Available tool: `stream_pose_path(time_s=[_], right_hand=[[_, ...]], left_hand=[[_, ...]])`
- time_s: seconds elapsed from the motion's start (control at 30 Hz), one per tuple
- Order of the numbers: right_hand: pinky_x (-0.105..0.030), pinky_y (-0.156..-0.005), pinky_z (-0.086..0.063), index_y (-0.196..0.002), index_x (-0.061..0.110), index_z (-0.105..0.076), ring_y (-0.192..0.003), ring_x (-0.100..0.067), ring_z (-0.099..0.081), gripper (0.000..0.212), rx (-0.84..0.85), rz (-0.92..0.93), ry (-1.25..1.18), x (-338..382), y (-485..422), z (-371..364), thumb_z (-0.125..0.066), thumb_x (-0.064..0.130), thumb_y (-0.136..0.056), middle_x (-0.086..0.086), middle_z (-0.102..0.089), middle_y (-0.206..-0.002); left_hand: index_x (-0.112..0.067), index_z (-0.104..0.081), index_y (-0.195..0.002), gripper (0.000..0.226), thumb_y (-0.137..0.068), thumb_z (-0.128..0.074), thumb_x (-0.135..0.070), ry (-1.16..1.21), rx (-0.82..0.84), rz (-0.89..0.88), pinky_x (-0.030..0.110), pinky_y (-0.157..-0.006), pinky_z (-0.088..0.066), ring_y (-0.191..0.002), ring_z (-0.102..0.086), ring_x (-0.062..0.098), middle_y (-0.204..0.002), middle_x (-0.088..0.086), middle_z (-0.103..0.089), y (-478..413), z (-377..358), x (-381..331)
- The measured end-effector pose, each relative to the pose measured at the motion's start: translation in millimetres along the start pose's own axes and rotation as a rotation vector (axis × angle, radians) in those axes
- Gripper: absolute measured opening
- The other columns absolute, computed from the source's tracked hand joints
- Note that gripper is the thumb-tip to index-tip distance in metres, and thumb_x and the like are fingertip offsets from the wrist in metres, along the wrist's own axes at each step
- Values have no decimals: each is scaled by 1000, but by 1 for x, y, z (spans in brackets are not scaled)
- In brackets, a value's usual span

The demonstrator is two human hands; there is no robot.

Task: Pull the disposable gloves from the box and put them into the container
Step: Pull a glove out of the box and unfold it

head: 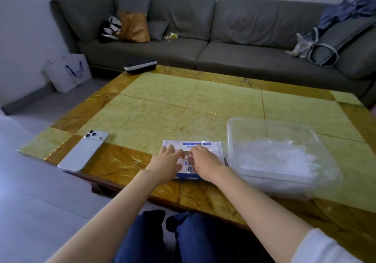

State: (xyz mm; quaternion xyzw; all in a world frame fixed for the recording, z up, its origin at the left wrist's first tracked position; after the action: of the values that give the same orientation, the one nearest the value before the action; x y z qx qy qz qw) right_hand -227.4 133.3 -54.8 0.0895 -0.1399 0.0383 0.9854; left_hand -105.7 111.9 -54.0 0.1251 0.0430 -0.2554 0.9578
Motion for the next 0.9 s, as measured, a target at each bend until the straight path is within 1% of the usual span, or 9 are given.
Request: stream_pose_path(time_s=[0.17, 0.3, 0.37, 0.43, 0.57, 0.63, 0.77, 0.83, 0.9], right_hand=[[-30, -88, -43, -115, 11, -58, -107, -21, -53, 22, -94, 72, 26, 0, 14, -16, -49, 16, -95, -5, -55, -118], [-22, -75, -38, -107, 16, -64, -97, -19, -58, 20, -173, -8, -119, -7, 20, -20, -54, 27, -95, 1, -59, -108], [-22, -75, -40, -102, 16, -68, -92, -18, -59, 20, -193, -53, -203, -8, 22, -20, -58, 30, -92, 0, -62, -104], [-21, -74, -41, -97, 15, -69, -85, -14, -57, 19, -212, -69, -250, -9, 24, -22, -58, 30, -92, 0, -63, -101], [-11, -62, -33, -92, 13, -65, -79, -9, -52, 16, -258, -55, -279, -12, 27, -26, -55, 26, -94, 1, -60, -97], [-13, -64, -37, -87, 10, -64, -79, -12, -54, 16, -280, -44, -319, -13, 27, -27, -56, 23, -93, 1, -59, -92], [-9, -65, -43, -81, 10, -61, -76, -12, -56, 12, -407, -124, -602, -20, 30, -28, -59, 17, -91, 2, -58, -81], [-17, -69, -54, -83, 9, -60, -77, -18, -62, 12, -438, -217, -852, -26, 32, -26, -57, 16, -93, 0, -61, -79], [-32, -77, -57, -86, 6, -61, -81, -21, -64, 14, -425, -215, -810, -31, 34, -26, -57, 17, -93, -5, -63, -85]], left_hand=[[-22, -37, -132, 40, -96, -47, -35, -8, 3, 4, 40, -103, -32, -130, -28, 28, -135, 8, -33, 22, -12, -6], [-20, -23, -143, 67, -89, -57, -41, 110, -89, 37, 36, -105, -28, -133, -26, 22, -144, 3, -28, 25, -19, -6], [-21, -19, -147, 76, -87, -59, -44, 130, -93, 60, 38, -107, -26, -137, -23, 21, -149, 0, -26, 24, -19, -3], [-22, -24, -146, 73, -87, -59, -46, 130, -75, 75, 38, -108, -24, -137, -22, 22, -151, 0, -25, 22, -21, -1], [-24, -28, -144, 68, -87, -58, -46, 156, -74, 88, 38, -108, -23, -138, -19, 23, -153, -1, -23, 23, -26, -1], [-25, -27, -145, 68, -87, -58, -45, 170, -92, 95, 38, -109, -22, -139, -18, 23, -153, -2, -22, 23, -27, 0], [-25, -24, -147, 70, -88, -57, -45, 199, -91, 101, 37, -110, -20, -140, -17, 23, -155, -3, -19, 24, -30, 2], [-25, -23, -147, 70, -89, -57, -45, 212, -90, 106, 37, -111, -19, -140, -16, 23, -155, -3, -18, 25, -31, 3], [-25, -23, -147, 71, -89, -57, -44, 219, -93, 111, 38, -111, -19, -140, -16, 23, -156, -3, -18, 24, -32, 3]])
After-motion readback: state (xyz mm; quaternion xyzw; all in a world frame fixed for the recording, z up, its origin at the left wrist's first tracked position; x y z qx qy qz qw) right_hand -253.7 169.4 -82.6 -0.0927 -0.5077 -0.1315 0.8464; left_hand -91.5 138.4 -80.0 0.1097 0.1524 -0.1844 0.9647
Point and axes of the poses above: each hand's wrist, its own y-axis away from the middle knuckle, its own z-axis out of the back of the hand, x = y × z, the point moved 3 cm from there along -y, towards the middle knuckle
